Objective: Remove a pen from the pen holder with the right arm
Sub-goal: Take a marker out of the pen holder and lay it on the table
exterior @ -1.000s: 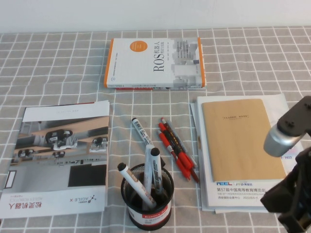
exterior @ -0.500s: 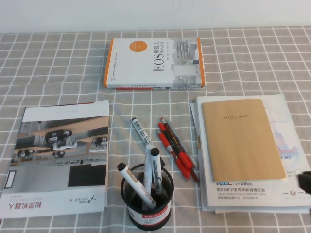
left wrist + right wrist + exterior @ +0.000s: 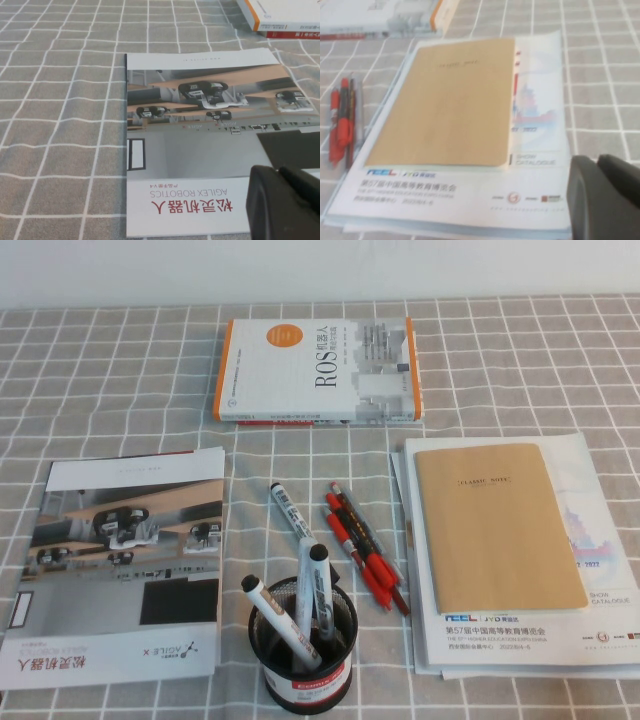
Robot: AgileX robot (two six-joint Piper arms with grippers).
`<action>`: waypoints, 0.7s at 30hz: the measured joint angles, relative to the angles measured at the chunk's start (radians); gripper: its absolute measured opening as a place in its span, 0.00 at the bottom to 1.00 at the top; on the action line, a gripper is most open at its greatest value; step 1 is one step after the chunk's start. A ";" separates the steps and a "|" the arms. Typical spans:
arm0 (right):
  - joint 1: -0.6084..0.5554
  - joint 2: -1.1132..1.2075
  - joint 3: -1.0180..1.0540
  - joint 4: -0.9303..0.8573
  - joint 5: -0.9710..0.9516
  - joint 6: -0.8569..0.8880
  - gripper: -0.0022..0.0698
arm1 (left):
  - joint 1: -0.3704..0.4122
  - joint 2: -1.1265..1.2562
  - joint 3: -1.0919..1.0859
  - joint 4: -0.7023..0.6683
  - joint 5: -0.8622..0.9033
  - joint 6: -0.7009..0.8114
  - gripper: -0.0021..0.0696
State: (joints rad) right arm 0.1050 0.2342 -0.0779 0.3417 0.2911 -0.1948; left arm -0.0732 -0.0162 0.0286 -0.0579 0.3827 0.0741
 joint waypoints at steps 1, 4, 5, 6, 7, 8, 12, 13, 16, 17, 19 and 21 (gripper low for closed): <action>-0.005 -0.032 0.014 0.000 -0.007 -0.005 0.01 | 0.000 0.000 0.000 0.000 0.000 0.000 0.02; -0.009 -0.123 0.059 0.000 -0.028 -0.010 0.01 | 0.000 0.000 0.000 0.000 0.000 0.000 0.02; -0.009 -0.155 0.074 0.001 -0.030 -0.011 0.01 | 0.000 0.000 0.000 0.000 0.000 0.000 0.02; -0.009 -0.186 0.088 0.001 -0.032 -0.011 0.01 | 0.000 0.000 0.000 0.000 0.000 0.000 0.02; -0.009 -0.209 0.095 0.001 -0.032 -0.011 0.01 | 0.000 0.000 0.000 0.000 0.000 0.000 0.02; -0.009 -0.228 0.100 0.001 -0.038 -0.012 0.01 | 0.000 0.000 0.000 0.000 0.000 0.000 0.02; -0.009 -0.242 0.104 0.001 -0.066 -0.034 0.01 | 0.000 0.000 0.000 0.000 0.000 0.000 0.02; -0.009 -0.242 0.104 0.001 -0.066 -0.048 0.01 | 0.000 0.000 0.000 0.000 0.000 0.000 0.02; -0.009 -0.242 0.104 0.001 -0.068 -0.123 0.01 | 0.000 0.000 0.000 0.000 0.000 0.000 0.02; -0.009 -0.242 0.104 0.001 -0.068 -0.147 0.01 | 0.000 0.000 0.000 0.000 0.000 0.000 0.02; -0.009 -0.242 0.104 0.001 -0.063 -0.171 0.01 | 0.000 0.000 0.000 0.000 0.000 0.000 0.02; -0.009 -0.242 0.104 0.001 -0.032 -0.182 0.01 | 0.000 0.000 0.000 0.000 0.000 0.000 0.02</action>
State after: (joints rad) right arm 0.0957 -0.0077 0.0264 0.3425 0.2590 -0.3764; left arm -0.0732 -0.0162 0.0286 -0.0579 0.3827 0.0741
